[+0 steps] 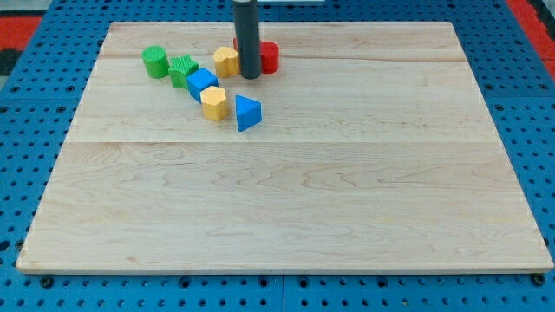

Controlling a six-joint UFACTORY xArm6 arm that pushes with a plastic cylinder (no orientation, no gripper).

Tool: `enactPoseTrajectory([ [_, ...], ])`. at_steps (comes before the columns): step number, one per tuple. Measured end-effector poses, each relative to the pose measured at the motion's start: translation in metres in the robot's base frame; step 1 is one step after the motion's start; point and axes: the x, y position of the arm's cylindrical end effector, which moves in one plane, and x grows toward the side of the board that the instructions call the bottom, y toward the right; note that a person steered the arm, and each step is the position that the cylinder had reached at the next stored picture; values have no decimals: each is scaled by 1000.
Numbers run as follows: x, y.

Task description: Move the yellow heart to the top of the green circle

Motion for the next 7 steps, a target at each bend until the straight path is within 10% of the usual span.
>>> enactPoseTrajectory([
  [5, -70, -148],
  [7, -67, -106],
])
